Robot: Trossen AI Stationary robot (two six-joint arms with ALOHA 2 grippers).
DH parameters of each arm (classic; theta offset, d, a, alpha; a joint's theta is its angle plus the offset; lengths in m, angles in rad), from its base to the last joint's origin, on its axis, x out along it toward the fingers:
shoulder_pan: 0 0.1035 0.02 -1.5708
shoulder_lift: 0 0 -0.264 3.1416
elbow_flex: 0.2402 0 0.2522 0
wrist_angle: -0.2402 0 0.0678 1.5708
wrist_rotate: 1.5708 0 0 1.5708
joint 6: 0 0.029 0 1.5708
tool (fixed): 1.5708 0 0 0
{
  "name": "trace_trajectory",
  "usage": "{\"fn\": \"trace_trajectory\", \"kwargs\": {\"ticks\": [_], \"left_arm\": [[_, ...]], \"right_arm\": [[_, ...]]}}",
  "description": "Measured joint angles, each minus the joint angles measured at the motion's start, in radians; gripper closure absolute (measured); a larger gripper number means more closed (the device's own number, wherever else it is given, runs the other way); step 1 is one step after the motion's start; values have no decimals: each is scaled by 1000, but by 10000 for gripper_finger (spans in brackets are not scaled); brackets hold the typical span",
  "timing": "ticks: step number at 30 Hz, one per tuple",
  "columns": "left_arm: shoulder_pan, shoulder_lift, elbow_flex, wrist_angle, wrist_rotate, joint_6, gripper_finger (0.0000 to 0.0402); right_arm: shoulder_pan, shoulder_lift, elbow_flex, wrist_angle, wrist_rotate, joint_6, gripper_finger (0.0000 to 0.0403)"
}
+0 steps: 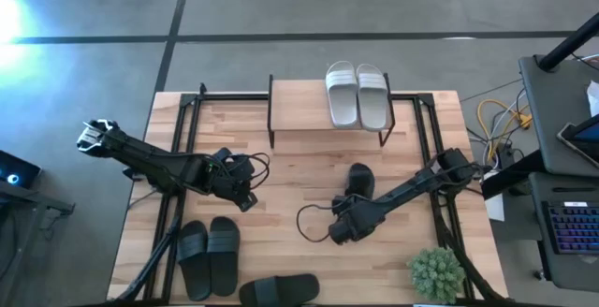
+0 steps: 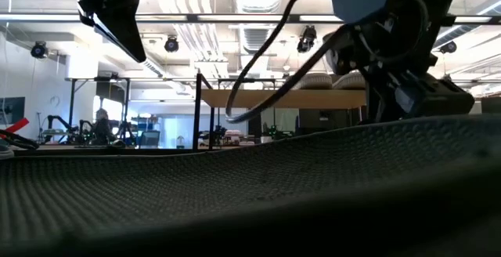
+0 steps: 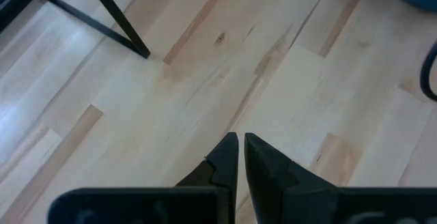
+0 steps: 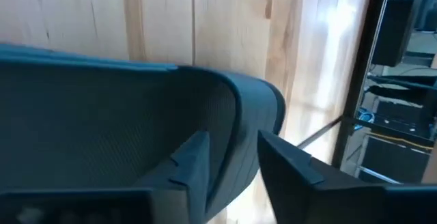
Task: Pick and place slides into the shelf
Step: Put the black slide under the shelf
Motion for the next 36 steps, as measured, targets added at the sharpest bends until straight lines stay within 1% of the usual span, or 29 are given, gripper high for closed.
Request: {"fn": "trace_trajectory", "kwargs": {"ticks": [3,6,9,11,12,14,16,18,20,22,25,28,31,36], "left_arm": [[0,0,0,-5,0,-4,389],[0,0,-1,-6,0,-4,389],[0,0,-3,-6,1,-4,389],[0,0,-3,-6,0,-4,389],[0,0,-3,-7,1,-4,389],[0,0,-3,-7,0,-4,389],[0,0,-3,-6,0,-4,389],[0,0,-3,-6,0,-4,389],[0,0,-3,-6,0,-3,389],[0,0,-3,-6,0,-3,389],[0,0,-3,-6,0,-3,389],[0,0,-7,-4,-1,-2,389],[0,0,-12,-6,-1,5,389],[0,0,-12,-6,-1,6,389]], "right_arm": [[14,-6,18,-11,-1,0,255],[36,-29,48,-38,-1,17,237],[62,-60,85,-93,-6,134,228],[73,-88,115,-134,-49,290,226],[73,-103,128,-144,-104,402,227],[73,-137,133,-133,-248,659,236],[80,-163,126,-76,-387,891,249],[99,-171,114,-11,-494,1055,264],[131,-164,106,64,-537,1183,282],[164,-144,105,147,-537,1296,300],[199,-102,104,240,-522,1397,327],[218,-72,103,266,-497,1500,357],[226,-44,103,263,-467,1564,387],[217,-9,103,280,-378,1606,394]]}}
